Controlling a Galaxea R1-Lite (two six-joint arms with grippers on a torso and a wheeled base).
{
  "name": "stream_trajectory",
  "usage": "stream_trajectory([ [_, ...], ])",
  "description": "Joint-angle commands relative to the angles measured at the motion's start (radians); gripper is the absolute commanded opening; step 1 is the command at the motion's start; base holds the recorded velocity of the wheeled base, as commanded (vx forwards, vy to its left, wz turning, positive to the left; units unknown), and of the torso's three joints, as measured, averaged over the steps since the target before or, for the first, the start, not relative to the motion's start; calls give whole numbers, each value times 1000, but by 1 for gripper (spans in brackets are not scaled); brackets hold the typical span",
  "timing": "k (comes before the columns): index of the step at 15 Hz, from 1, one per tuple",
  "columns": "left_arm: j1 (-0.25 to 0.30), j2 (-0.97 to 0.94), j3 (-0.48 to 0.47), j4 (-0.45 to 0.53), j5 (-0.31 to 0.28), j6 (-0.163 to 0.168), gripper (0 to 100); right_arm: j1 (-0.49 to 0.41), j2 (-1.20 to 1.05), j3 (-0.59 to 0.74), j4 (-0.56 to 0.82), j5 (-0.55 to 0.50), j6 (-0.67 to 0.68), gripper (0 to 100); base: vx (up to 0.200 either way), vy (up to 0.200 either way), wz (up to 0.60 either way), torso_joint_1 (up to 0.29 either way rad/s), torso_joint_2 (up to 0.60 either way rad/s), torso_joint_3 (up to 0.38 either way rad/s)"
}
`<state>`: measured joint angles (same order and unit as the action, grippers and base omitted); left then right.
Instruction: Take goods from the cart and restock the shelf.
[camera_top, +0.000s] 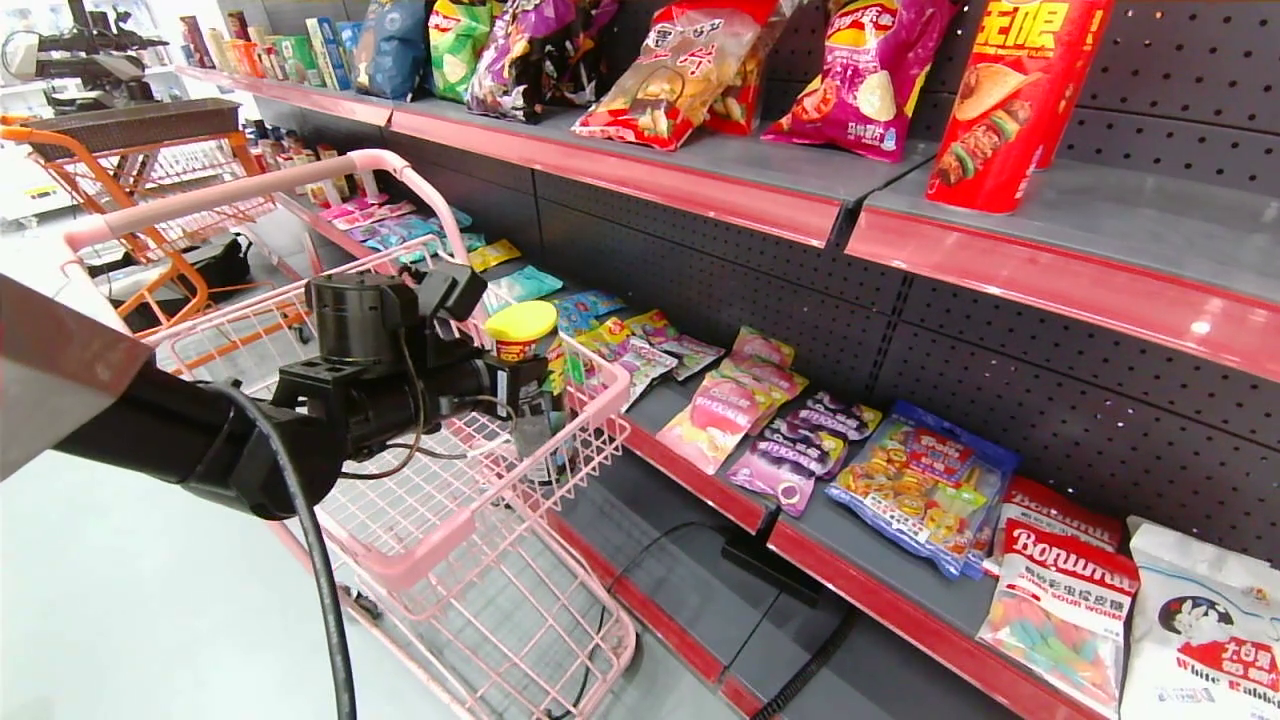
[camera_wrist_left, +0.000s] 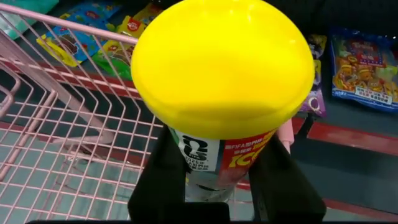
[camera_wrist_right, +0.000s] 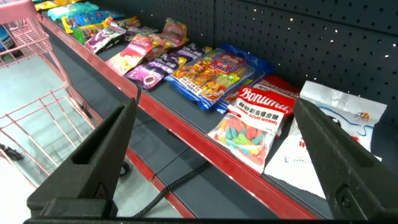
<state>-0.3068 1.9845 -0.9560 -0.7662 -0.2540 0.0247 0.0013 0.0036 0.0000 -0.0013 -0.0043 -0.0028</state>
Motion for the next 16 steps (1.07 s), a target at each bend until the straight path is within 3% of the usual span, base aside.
stream_trajectory([
  [1, 0, -10, -3, -2, -1, 0, 0, 0, -1, 0, 0, 0, 0, 100, 0, 0, 0, 0, 0, 0],
  [4, -3, -121, 23, 10, 9, -3, 0, 0, -1, 0, 0, 0, 0, 100, 0, 0, 0, 0, 0, 0],
  [7, -14, -424, 160, 120, 16, -5, 0, 0, -1, 0, 0, 0, 0, 100, 0, 0, 0, 0, 0, 0],
  [8, -12, -651, 240, 254, 33, -5, 0, 0, -1, 0, 0, 0, 0, 100, 0, 0, 0, 0, 0, 0],
  [10, -12, -909, 293, 421, 42, -3, 0, 0, -1, 0, 0, 0, 0, 100, 0, 0, 0, 0, 0, 0],
  [13, -12, -1270, 330, 680, 171, -2, 0, 0, -1, 0, 0, 0, 0, 100, 0, 0, 0, 0, 0, 0],
  [16, -11, -1463, 335, 815, 233, -3, 0, 0, -1, 0, 0, 0, 0, 100, 0, 0, 0, 0, 0, 0],
])
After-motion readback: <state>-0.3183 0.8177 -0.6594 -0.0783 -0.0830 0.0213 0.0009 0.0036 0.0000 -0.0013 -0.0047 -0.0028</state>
